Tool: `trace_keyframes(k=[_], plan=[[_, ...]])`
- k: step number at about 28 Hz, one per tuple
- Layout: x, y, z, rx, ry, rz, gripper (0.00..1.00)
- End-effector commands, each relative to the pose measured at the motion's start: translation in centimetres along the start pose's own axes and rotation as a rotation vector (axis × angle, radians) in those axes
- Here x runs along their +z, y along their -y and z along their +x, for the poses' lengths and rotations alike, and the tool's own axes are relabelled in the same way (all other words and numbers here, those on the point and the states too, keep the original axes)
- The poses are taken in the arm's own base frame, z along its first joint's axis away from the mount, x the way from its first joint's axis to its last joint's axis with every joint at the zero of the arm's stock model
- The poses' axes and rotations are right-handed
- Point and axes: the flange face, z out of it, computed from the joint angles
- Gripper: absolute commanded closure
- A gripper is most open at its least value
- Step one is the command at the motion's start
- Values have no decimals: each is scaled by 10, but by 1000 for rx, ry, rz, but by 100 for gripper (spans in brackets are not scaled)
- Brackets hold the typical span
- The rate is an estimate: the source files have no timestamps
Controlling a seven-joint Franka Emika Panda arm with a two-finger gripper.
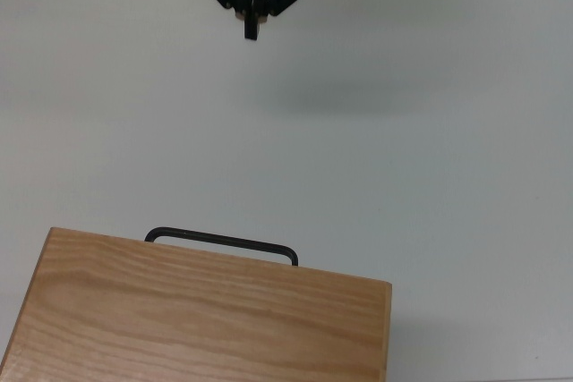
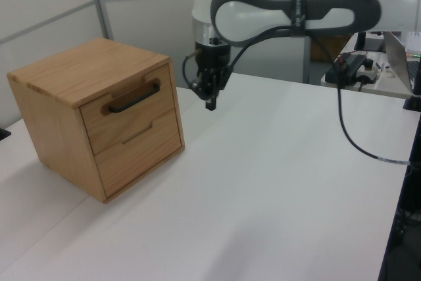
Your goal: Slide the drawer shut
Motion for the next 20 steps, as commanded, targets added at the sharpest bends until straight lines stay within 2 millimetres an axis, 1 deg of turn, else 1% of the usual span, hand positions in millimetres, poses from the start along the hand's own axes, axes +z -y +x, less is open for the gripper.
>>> trace_keyframes(k=[1,3,4,5,7,8,11,20], plan=[[-5,-4,-21,-15,57,14,100],[-4,-4,-23,-15,71,10,100],[-4,-5,-23,-14,76,9,97],[-3,-5,-24,-14,77,9,89],[-2,-6,-24,-13,88,6,71],[-1,-7,-25,-19,95,4,50],[0,-9,-26,-22,107,2,0],[4,-11,-30,-86,156,-12,0]])
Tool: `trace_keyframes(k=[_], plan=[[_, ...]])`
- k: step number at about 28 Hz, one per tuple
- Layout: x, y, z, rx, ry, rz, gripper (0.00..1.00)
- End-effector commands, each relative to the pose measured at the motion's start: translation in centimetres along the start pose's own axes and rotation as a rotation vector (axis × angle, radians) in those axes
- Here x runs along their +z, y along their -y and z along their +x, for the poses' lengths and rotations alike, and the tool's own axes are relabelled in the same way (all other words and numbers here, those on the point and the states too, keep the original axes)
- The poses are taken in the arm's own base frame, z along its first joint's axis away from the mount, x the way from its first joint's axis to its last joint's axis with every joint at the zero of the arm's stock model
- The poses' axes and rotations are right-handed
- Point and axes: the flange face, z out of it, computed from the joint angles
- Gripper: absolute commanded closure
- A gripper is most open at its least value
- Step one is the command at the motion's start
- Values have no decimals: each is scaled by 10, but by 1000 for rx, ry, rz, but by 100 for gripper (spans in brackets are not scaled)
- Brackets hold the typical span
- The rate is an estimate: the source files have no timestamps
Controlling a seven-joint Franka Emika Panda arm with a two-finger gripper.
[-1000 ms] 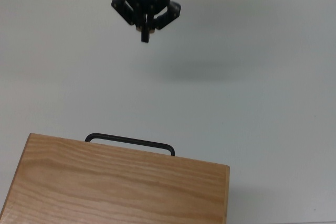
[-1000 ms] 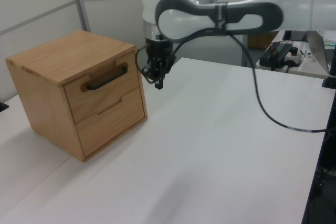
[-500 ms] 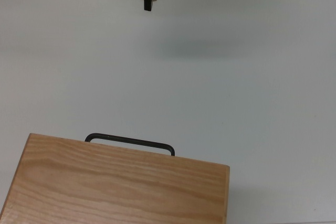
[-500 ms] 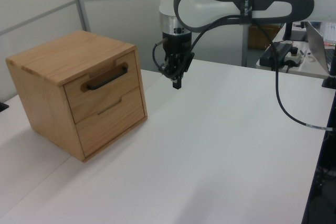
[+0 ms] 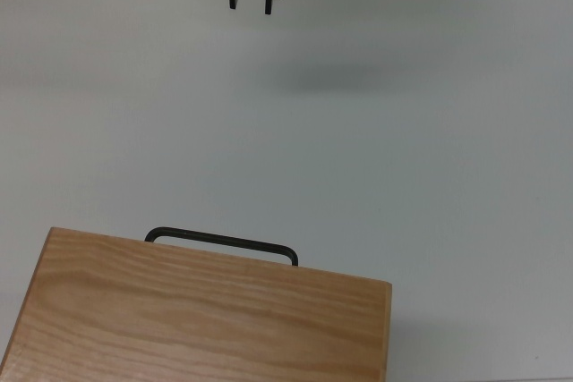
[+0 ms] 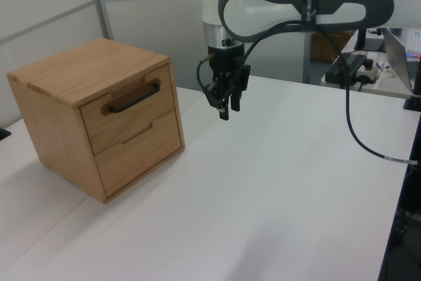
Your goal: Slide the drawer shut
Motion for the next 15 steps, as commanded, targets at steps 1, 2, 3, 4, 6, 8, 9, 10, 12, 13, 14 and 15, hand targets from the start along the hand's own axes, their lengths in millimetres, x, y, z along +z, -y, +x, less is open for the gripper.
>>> trace_keyframes(k=[1,2,3,4,6,8,9,10,12,13,14,15], plan=[[3,-5,-10,-70,43,7,0],[3,-6,-10,-83,46,7,0],[3,-7,-10,-97,47,5,0],[4,-10,-10,-119,54,6,0],[5,-11,-10,-131,58,5,0],[4,-11,-10,-136,58,5,0],[4,-12,-10,-136,58,5,0],[4,-11,-10,-137,58,5,0],[2,-11,-10,-136,54,5,0],[1,-10,-10,-137,51,6,0],[1,-10,-10,-137,51,6,0],[1,-10,-10,-137,51,6,0]])
